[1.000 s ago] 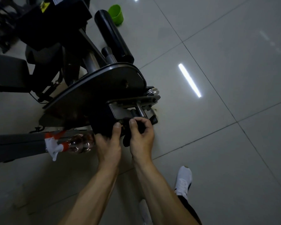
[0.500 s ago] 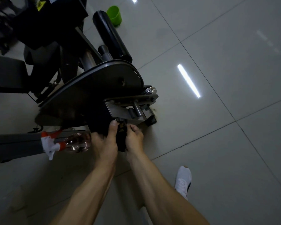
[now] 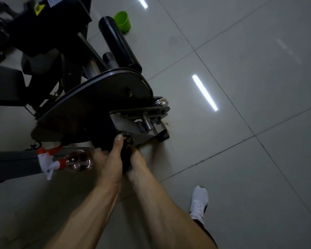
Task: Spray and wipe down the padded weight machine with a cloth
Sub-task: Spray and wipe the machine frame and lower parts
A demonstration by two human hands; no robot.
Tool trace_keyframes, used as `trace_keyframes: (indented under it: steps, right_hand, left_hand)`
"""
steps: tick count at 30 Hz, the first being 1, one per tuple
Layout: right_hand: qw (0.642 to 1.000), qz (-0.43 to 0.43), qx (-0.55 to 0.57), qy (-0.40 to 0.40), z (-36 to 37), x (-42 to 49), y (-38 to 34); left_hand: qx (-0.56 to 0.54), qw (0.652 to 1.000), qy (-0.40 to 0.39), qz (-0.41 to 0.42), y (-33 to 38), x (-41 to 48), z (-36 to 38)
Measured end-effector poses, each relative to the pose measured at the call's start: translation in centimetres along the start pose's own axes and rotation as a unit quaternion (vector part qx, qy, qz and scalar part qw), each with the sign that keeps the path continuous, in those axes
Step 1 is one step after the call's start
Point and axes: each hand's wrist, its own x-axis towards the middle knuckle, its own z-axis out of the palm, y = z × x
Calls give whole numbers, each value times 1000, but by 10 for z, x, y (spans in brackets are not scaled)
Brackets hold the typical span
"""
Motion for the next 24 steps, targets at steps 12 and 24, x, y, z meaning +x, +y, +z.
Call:
trace_keyframes:
  steps: [12,24]
  right_hand:
    - [951,-257,-153,81,-10,-14,-23]
    - [634,-677,-372,27,-2,-69,-21]
  left_hand:
    - [1,1000,-10,29,-7,4,1]
    - [-43,996,-77,20,-11,17,-20]
